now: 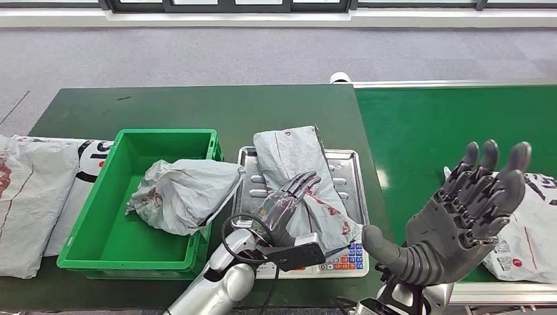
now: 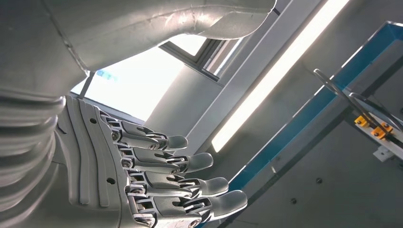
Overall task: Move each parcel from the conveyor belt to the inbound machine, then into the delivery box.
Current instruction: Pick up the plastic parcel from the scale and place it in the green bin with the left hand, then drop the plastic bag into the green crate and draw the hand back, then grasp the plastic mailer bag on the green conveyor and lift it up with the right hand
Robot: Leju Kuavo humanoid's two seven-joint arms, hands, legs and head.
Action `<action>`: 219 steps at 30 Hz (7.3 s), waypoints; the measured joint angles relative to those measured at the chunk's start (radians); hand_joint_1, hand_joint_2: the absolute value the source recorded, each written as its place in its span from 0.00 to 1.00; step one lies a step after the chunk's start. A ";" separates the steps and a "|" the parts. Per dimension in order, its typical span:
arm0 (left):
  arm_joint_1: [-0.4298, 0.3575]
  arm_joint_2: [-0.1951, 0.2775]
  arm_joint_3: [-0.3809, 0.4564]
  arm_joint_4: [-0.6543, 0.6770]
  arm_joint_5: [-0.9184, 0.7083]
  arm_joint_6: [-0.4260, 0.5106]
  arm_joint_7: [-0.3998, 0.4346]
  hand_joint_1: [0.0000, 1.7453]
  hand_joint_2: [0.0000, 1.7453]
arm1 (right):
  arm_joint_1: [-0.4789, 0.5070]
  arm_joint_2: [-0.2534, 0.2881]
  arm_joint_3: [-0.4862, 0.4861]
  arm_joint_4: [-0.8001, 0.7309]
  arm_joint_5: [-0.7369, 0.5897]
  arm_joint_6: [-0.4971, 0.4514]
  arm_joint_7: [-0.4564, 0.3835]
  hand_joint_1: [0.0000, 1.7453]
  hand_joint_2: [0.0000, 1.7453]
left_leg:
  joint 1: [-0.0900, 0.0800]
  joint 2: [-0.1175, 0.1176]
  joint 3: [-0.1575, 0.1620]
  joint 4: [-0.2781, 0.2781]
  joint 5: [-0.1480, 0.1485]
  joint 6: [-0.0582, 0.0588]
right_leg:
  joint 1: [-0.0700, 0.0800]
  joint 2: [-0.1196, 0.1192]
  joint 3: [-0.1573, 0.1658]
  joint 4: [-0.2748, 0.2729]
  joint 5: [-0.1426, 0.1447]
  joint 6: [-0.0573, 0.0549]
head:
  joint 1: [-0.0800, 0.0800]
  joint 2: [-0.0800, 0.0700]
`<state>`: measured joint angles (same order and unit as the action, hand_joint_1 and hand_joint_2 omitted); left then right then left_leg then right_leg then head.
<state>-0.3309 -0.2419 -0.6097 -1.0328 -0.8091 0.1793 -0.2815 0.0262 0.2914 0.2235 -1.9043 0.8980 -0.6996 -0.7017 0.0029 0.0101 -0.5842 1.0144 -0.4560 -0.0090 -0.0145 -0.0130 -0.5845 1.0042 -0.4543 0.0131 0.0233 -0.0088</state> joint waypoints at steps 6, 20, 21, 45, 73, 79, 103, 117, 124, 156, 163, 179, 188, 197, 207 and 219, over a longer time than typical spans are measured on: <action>-0.005 -0.003 -0.001 0.018 -0.001 -0.001 0.000 0.00 1.00 | 0.000 0.000 0.000 0.000 0.000 0.000 0.000 0.00 1.00 | 0.000 0.000 0.000 0.000 0.000 0.000 | 0.000 0.000 0.000 0.000 0.000 0.000 | 0.000 0.000; -0.056 -0.012 -0.006 0.113 -0.067 -0.047 0.012 1.00 1.00 | 0.002 0.000 -0.010 0.000 0.000 0.000 0.000 0.00 1.00 | 0.000 0.000 0.000 0.000 0.000 0.000 | 0.000 0.000 0.000 0.000 0.000 0.000 | 0.000 0.000; -0.059 -0.013 -0.006 0.120 -0.071 -0.049 0.011 1.00 1.00 | 0.002 0.000 -0.011 0.000 0.000 0.000 0.000 0.00 1.00 | 0.000 0.000 0.000 0.000 0.000 0.000 | 0.000 0.000 0.000 0.000 0.000 0.000 | 0.000 0.000; -0.089 -0.015 -0.012 0.173 -0.155 -0.049 0.048 1.00 1.00 | 0.004 0.002 -0.022 0.007 0.012 0.000 0.000 0.00 1.00 | 0.000 0.000 0.000 0.000 0.000 0.000 | 0.000 0.000 0.000 0.000 0.000 0.000 | 0.000 0.000; 0.132 -0.026 0.228 -0.502 -0.065 0.520 -0.417 1.00 1.00 | 0.004 0.002 -0.022 0.008 0.007 0.000 0.000 0.00 1.00 | 0.001 0.000 -0.001 0.000 0.000 0.000 | 0.000 0.000 0.000 0.000 0.000 0.000 | 0.000 0.000; 0.161 -0.025 0.307 -0.626 0.044 0.520 -0.419 1.00 1.00 | 0.004 0.002 -0.023 0.008 -0.006 0.000 0.000 0.00 1.00 | 0.000 0.000 -0.001 0.000 0.000 0.000 | 0.000 0.000 0.000 0.000 0.000 0.000 | 0.000 0.000; 0.189 -0.029 0.571 -0.405 -0.005 0.520 -0.355 1.00 1.00 | 0.007 0.002 -0.025 -0.002 0.000 0.000 0.000 0.00 1.00 | 0.000 0.000 -0.001 0.000 0.000 -0.001 | 0.000 0.000 -0.001 0.000 0.000 0.000 | 0.000 0.000; 0.188 -0.031 0.596 -0.316 -0.034 0.520 -0.317 0.00 1.00 | 0.008 0.002 -0.025 -0.002 0.003 0.000 0.000 0.00 1.00 | 0.000 0.000 -0.001 0.000 0.000 -0.001 | 0.000 0.000 -0.001 0.000 0.000 0.000 | 0.000 0.000; 0.189 -0.031 0.608 -0.308 -0.028 0.520 -0.315 0.00 1.00 | 0.008 0.002 -0.025 -0.002 0.003 0.000 0.000 0.00 1.00 | 0.000 0.000 -0.001 0.000 0.000 -0.001 | 0.000 0.000 -0.001 0.000 0.000 0.000 | 0.000 0.000; 0.270 -0.006 0.550 -0.660 0.600 0.450 -0.420 0.00 1.00 | 0.021 0.009 -0.151 0.047 0.066 0.000 0.024 0.00 1.00 | 0.001 0.000 0.000 0.000 0.000 0.000 | 0.000 0.000 0.000 0.000 -0.001 -0.001 | 0.000 0.000; 0.344 0.056 0.421 -0.736 0.771 0.189 -0.421 0.00 1.00 | -0.033 0.010 -0.365 0.225 0.411 0.000 0.300 0.00 1.00 | 0.000 -0.001 -0.001 0.000 0.000 0.000 | 0.000 -0.002 0.000 0.000 0.000 0.000 | 0.000 0.000; 0.387 0.119 0.322 -0.834 0.739 0.124 -0.421 0.00 1.00 | -0.056 -0.030 -0.527 0.340 0.525 -0.001 0.526 0.00 1.00 | 0.000 -0.001 -0.001 0.000 0.000 0.000 | 0.000 -0.001 -0.001 0.000 -0.001 -0.001 | 0.000 0.000; 0.391 0.148 0.278 -0.849 0.694 0.123 -0.421 0.00 1.00 | -0.071 -0.135 -0.599 0.494 0.572 0.007 0.739 0.00 1.00 | 0.000 -0.001 -0.001 0.000 0.000 0.000 | 0.000 -0.001 0.000 -0.001 0.000 0.000 | 0.000 0.000; 0.394 0.161 0.268 -0.847 0.651 0.110 -0.421 0.00 1.00 | -0.122 -0.202 -0.667 0.676 0.658 0.313 0.947 0.00 1.00 | 0.000 0.000 -0.001 0.000 0.000 0.000 | 0.000 -0.001 -0.001 -0.001 -0.001 0.000 | 0.000 0.000; 0.384 0.154 0.276 -0.815 0.593 0.087 -0.420 0.00 1.00 | -0.169 -0.243 -0.705 0.816 0.673 0.416 1.033 0.00 1.00 | 0.000 0.000 -0.001 0.000 0.000 0.000 | 0.000 -0.001 -0.001 -0.001 0.000 0.000 | 0.000 0.000; 0.381 0.137 0.298 -0.796 0.568 0.074 -0.420 0.00 1.00 | -0.199 -0.258 -0.725 0.889 0.671 0.468 1.041 0.00 1.00 | 0.000 0.000 -0.001 0.000 0.000 0.000 | 0.000 -0.001 -0.001 0.000 0.000 0.000 | 0.000 0.000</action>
<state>0.0497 -0.1054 -0.3114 -1.8287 -0.2410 0.2529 -0.7019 -0.1731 0.0332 -0.5016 -1.0149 1.5688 -0.2317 0.3395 0.0030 0.0098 -0.5855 1.0143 -0.4563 -0.0088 -0.0143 -0.0136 -0.5852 1.0037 -0.4547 0.0128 0.0233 -0.0088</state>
